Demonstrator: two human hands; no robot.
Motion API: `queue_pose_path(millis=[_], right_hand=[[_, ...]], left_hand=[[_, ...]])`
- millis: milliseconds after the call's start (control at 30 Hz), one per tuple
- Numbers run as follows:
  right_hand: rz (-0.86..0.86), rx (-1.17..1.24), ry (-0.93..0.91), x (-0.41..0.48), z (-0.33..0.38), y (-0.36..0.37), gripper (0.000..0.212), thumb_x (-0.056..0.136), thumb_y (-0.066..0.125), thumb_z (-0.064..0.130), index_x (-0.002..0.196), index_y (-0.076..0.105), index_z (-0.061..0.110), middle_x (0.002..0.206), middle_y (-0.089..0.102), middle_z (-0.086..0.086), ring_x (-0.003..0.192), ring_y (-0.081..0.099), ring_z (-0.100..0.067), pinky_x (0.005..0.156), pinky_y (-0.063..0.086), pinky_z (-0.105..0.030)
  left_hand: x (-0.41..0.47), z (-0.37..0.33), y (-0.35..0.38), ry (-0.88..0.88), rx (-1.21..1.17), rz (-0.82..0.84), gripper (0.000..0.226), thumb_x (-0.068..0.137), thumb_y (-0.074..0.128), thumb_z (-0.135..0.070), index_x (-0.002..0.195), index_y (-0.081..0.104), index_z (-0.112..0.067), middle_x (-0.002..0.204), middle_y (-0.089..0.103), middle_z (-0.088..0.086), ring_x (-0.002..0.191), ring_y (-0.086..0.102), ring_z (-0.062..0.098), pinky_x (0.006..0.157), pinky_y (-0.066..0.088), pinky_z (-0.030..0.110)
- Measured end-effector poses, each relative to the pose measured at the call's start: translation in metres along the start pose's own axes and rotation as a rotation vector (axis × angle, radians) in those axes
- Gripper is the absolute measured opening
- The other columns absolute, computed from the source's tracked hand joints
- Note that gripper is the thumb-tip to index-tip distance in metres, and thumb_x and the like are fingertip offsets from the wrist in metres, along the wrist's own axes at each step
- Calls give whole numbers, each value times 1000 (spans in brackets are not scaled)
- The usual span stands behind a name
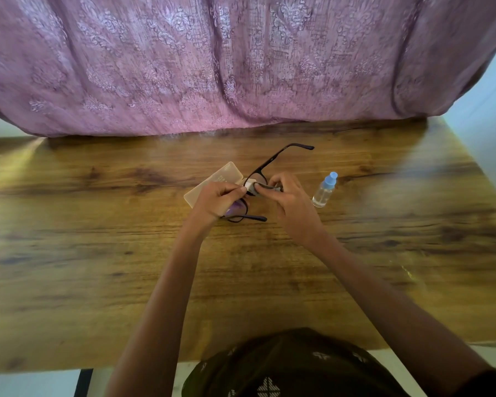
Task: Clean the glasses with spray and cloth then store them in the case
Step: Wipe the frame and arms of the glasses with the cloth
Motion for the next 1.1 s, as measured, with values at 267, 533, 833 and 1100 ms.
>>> queue_pose_path(millis=[267,533,833,1100], right_hand=[[4,-2,12,-1,2,3,47,83,57,-18,123,66,6,104,56,-15,98,54,-29,70,50,-31],[-7,-51,1,5,6,0,46,85,58,-12,126,65,9,108,57,-15,99,55,-30,60,55,-39],[-13,-39,18,-4,-6,-1,48,82,55,-18,123,65,3,103,57,-17,95,55,-30,72,54,-40],[65,727,411,-12,-19,11,30,94,50,-8,112,70,4,110,61,-12,97,60,-23,80,50,-27]], left_hand=[[2,2,1,-8,9,3,18,94,62,-12,98,74,0,80,71,12,89,66,28,96,48,54],[2,3,5,4,58,20,16,92,64,-15,91,76,-5,72,71,3,82,66,27,93,50,56],[5,8,4,-9,56,1,20,91,66,-18,74,75,-23,78,73,3,91,69,31,93,51,52],[5,18,0,-254,-167,-123,11,88,70,-19,81,78,-14,56,70,-8,63,69,8,78,57,27]])
Point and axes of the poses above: each hand's wrist, its own x-axis towards the middle knuckle, its own y-axis out of the palm, z = x × y, the point moved 10 cm from there along x, towards the middle knuckle
